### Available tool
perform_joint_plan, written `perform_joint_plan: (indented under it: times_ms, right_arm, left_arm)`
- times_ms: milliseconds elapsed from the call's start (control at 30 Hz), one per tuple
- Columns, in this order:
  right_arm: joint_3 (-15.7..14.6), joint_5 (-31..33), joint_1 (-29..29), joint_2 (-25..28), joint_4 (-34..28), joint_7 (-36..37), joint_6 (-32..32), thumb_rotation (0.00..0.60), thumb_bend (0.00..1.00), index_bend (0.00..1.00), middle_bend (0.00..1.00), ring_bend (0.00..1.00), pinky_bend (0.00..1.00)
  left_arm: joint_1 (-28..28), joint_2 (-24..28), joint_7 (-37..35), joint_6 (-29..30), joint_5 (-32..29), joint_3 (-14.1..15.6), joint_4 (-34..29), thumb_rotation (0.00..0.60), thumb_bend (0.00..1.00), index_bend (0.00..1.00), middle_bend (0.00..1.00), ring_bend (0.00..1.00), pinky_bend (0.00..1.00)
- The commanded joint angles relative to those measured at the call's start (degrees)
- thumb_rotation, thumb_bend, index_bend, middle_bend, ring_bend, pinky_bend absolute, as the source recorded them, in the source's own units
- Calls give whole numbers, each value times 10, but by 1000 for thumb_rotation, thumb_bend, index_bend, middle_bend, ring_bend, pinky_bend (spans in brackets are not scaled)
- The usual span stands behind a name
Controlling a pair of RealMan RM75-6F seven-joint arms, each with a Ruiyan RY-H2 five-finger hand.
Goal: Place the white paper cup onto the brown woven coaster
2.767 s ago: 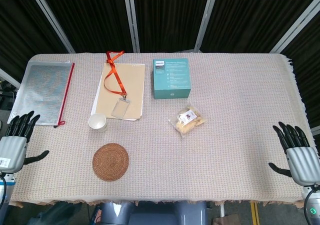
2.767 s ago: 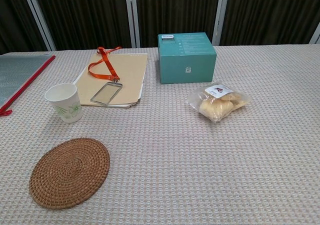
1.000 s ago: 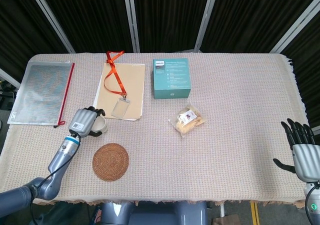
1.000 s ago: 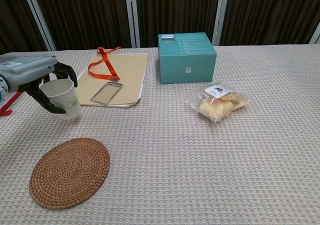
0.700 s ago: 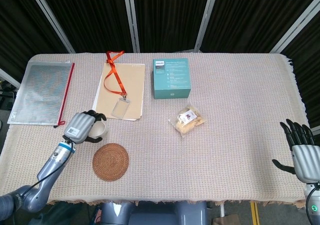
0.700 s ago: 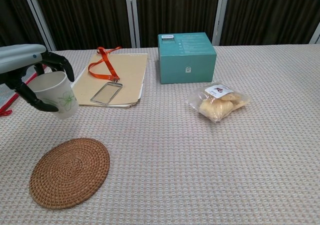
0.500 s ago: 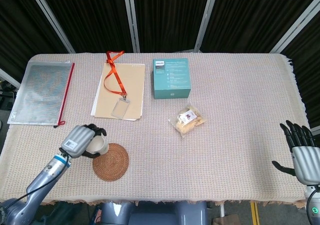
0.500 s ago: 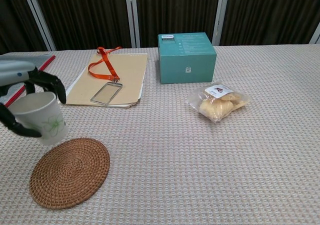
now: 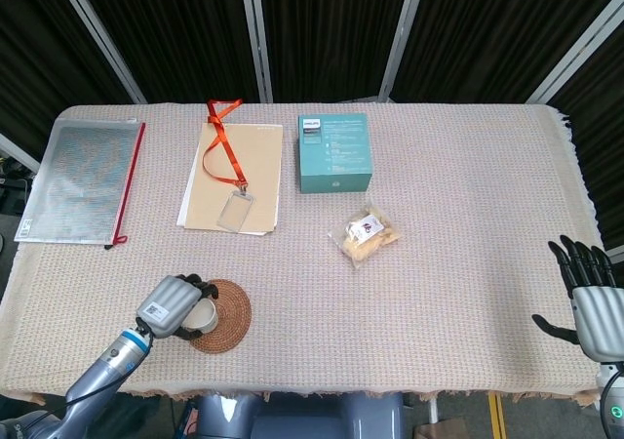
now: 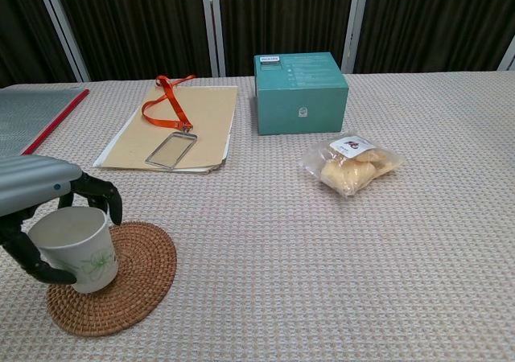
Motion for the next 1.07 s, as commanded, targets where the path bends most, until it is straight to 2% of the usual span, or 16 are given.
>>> perform_joint_plan:
  times_ms: [33,100,167,267,467,633,800,933,1067]
  right_arm:
    - [1,2,0,1,1,2,-1,600,0,0,0,0,0]
    - [2,3,1,1,2,4,-1,600,0,0,0,0,0]
    - [3,4,1,1,2,4,-2,600,0,0,0,0,0]
    - [3,4,1,2,3,5,-2,600,0,0,0,0,0]
    - [2,1,1,3,0,7,-1,600,0,0,0,0,0]
    - [-1,-9,-1,7,-5,11,4,600,0,0,0,0,0]
    - [-6,-16,-4,9,-3,11,7,600,0,0,0,0,0]
    - [-7,-20,-6,10,-3,17,10,600,0,0,0,0,0]
    - [-7,-25,-8,13,-5,21,17,600,0,0,0,0,0]
  left_arm:
    - [-3,-19,9,-4,-8,-1,17,600,43,292,346,240,403]
    - [-3,-26,8,-2,-6,-1,22,600,5,174,171,115,285]
    - [-3,-28,2,0,-1,-1,23,600,0,65,41,22,137]
    - [-1,-21,-19,3,13,2,15,600,0,0,0,0,15]
    - [21,29,-40,65,62,6,-17,600,0,0,0,0,0]
    - [85,94,-34,198,107,13,-36,600,0,0,0,0,0]
    - [165,121,-38,323,134,31,-26,600,0,0,0,0,0]
    - [193,135,-95,351,141,44,-20,600,0,0,0,0,0]
    - [199,143,-125,351,139,42,-4,600,0,0,0,0,0]
